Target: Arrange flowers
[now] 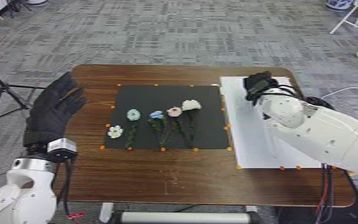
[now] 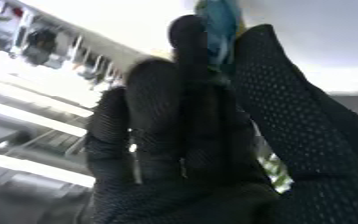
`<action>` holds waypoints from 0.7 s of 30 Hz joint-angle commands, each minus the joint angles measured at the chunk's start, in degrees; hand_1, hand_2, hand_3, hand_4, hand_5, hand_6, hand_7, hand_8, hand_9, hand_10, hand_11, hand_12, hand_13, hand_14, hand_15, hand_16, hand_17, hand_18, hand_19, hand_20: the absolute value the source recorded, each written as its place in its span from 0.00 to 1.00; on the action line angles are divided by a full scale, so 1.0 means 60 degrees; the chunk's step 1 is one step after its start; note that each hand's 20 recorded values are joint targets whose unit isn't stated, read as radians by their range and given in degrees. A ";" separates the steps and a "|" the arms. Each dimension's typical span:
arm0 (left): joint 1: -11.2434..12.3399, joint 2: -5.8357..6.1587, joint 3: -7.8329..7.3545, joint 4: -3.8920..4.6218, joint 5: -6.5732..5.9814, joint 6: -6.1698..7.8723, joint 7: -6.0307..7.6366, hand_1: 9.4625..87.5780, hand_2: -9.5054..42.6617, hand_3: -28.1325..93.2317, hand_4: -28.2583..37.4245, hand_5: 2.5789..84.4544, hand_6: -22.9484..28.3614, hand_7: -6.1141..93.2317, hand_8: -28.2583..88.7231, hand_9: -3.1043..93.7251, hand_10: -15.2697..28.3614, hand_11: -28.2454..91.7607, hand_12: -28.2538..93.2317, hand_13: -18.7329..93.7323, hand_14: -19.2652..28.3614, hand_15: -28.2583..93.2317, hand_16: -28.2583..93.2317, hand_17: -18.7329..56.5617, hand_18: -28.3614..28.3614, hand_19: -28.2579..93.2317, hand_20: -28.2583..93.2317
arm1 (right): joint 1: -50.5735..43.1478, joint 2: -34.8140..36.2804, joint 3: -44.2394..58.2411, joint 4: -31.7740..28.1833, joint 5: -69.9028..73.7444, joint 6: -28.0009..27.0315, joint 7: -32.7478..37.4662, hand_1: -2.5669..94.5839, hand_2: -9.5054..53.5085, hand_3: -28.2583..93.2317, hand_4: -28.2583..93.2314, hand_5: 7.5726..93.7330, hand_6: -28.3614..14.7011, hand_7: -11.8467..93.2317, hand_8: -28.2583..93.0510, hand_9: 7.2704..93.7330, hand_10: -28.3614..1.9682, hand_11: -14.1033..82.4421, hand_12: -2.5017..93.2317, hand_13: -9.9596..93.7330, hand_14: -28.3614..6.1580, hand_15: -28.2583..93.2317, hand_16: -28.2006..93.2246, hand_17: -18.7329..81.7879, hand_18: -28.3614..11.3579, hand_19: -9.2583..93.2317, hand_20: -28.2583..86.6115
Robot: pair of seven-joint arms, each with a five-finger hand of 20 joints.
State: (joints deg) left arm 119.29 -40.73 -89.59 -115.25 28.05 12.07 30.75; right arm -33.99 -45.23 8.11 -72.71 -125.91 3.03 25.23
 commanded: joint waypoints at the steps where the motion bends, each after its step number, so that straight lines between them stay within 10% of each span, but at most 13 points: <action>1: 0.0095 -0.0078 -0.0049 -0.0107 0.0043 0.0008 0.0083 0.24 0.08 0.79 0.09 0.31 0.51 0.25 0.17 0.24 0.61 0.41 0.38 0.32 0.72 0.44 0.25 0.15 0.81 0.54 0.31 | -0.0529 0.0867 0.0240 -0.1911 0.0060 0.1574 -0.0594 0.53 0.00 0.92 0.00 0.71 0.75 0.59 0.24 0.91 0.80 0.38 0.54 0.76 0.68 0.81 0.52 0.48 0.24 0.88 0.69; 11: -0.0133 -0.0010 0.0128 -0.0054 0.0095 -0.0127 0.0051 0.24 0.08 0.79 0.10 0.31 0.51 0.25 0.17 0.23 0.61 0.41 0.38 0.32 0.72 0.43 0.25 0.15 0.81 0.54 0.31 | -0.2496 0.1674 0.1410 -0.4886 0.0060 0.2047 -0.0958 0.52 0.00 0.93 0.00 0.72 0.75 0.58 0.25 0.92 0.80 0.37 0.55 0.77 0.68 0.81 0.53 0.48 0.24 0.89 0.70; 21: -0.0457 -0.0019 0.0353 0.0066 0.0120 -0.0205 -0.0058 0.24 0.07 0.79 0.11 0.30 0.49 0.25 0.17 0.23 0.59 0.41 0.39 0.31 0.71 0.42 0.25 0.15 0.80 0.53 0.31 | -0.2711 0.0518 0.0924 -0.4380 -0.0487 0.2066 -0.0513 0.52 0.00 0.93 0.00 0.72 0.74 0.58 0.25 0.92 0.79 0.36 0.55 0.77 0.69 0.81 0.54 0.48 0.23 0.89 0.70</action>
State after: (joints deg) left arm 118.18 -40.67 -88.57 -115.22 28.31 11.80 30.65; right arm -49.91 -36.51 16.78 -102.29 -125.37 14.49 21.02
